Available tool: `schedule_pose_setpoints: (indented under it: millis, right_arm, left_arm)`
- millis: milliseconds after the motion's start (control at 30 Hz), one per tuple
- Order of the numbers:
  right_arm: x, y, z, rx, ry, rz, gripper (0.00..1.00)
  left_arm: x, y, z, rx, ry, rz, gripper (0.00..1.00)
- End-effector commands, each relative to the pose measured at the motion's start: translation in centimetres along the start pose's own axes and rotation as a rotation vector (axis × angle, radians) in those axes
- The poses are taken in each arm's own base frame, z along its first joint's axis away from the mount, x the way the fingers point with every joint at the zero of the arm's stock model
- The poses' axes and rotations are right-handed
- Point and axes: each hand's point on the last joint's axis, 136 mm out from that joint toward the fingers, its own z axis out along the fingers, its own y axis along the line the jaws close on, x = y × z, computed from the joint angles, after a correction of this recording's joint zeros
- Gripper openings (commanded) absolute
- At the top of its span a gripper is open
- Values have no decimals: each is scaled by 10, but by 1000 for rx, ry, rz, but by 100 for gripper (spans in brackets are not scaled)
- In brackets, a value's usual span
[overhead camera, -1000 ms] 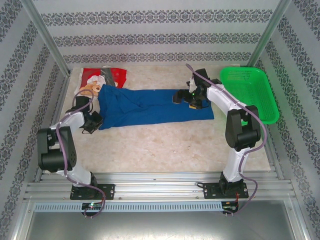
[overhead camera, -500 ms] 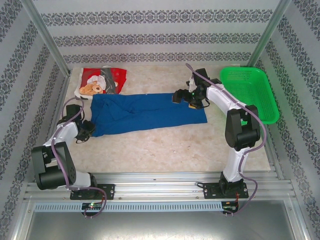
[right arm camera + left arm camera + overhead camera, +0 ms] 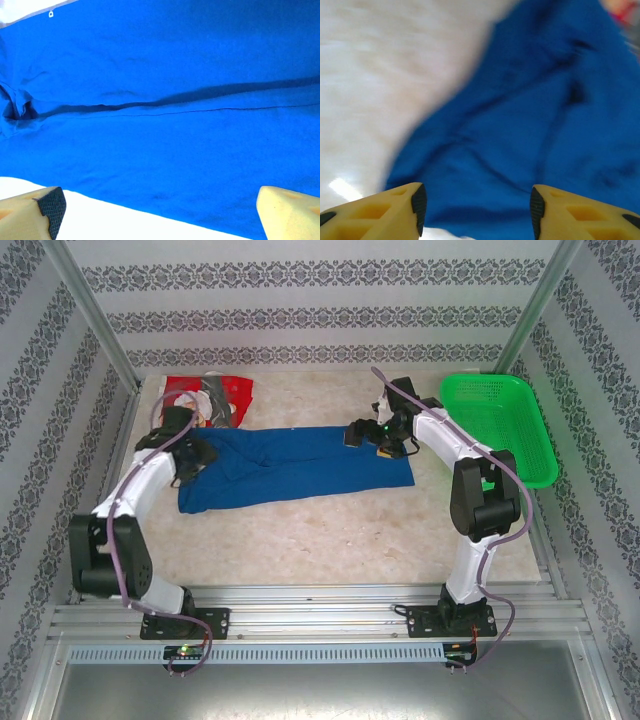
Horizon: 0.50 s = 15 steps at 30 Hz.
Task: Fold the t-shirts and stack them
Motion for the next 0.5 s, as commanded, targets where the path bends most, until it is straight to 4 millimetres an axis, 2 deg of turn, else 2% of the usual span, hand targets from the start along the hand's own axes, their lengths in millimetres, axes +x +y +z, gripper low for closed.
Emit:
schedule_pose_setpoints:
  millis: [0, 133, 333, 467]
  right_arm:
    - [4, 7, -7, -14, -10, -28, 98]
    - [4, 10, -9, -25, -15, -39, 98]
    - [6, 8, -14, -15, -17, -51, 98]
    - [7, 4, -15, -13, -18, -42, 98]
  left_arm:
    - [23, -32, 22, 100, 126, -40, 56]
    - [30, -44, 46, 122, 180, -102, 52]
    - [39, -27, 64, 34, 210, -160, 44]
    - [41, -24, 75, 20, 216, -187, 42]
